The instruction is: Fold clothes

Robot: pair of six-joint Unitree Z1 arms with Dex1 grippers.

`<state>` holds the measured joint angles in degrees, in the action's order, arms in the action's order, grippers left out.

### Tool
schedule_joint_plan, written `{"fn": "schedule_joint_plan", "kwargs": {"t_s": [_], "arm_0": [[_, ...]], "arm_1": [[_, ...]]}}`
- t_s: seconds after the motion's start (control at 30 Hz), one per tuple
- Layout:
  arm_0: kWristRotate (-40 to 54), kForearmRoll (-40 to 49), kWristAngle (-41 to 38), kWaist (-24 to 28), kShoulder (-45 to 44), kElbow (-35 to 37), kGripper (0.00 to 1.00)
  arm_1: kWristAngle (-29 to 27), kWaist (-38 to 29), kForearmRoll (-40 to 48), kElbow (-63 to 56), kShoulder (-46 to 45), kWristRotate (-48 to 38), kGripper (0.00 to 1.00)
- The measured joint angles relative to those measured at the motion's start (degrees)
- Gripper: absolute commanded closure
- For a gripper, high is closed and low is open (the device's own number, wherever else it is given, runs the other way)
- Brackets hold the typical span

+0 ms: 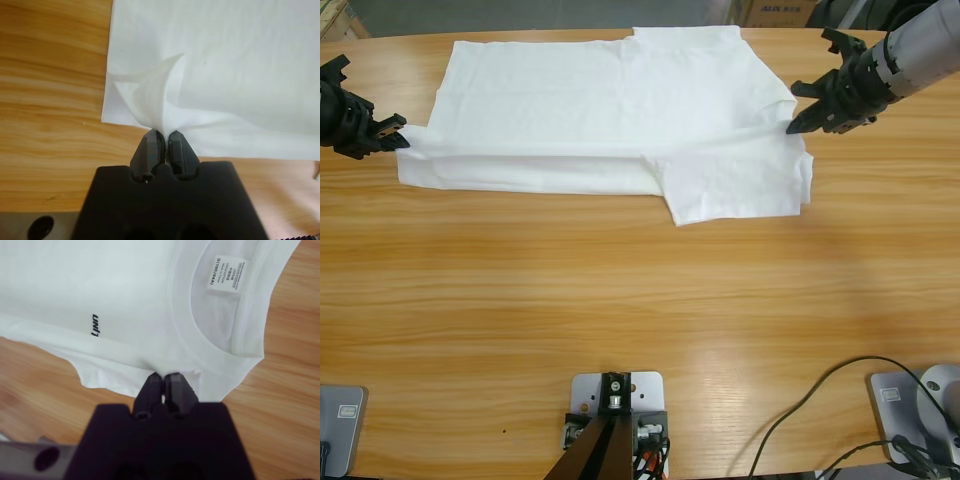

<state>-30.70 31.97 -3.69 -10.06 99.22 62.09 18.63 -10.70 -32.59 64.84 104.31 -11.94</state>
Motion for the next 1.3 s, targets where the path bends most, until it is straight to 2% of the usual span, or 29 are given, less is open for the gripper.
{"fn": "schedule_joint_plan", "kwargs": {"t_s": [0.37, 1.3], "arm_0": [[0.20, 0.00, 0.00, 0.08, 2.34, 1.36, 1.000], [0.40, 0.00, 0.00, 0.52, 8.23, 4.37, 1.000]], "arm_1": [[0.00, 0.76, -0.95, 5.56, 3.78, 0.93, 1.000], [0.00, 1.93, -1.45, 8.53, 10.07, 1.88, 1.000]]}}
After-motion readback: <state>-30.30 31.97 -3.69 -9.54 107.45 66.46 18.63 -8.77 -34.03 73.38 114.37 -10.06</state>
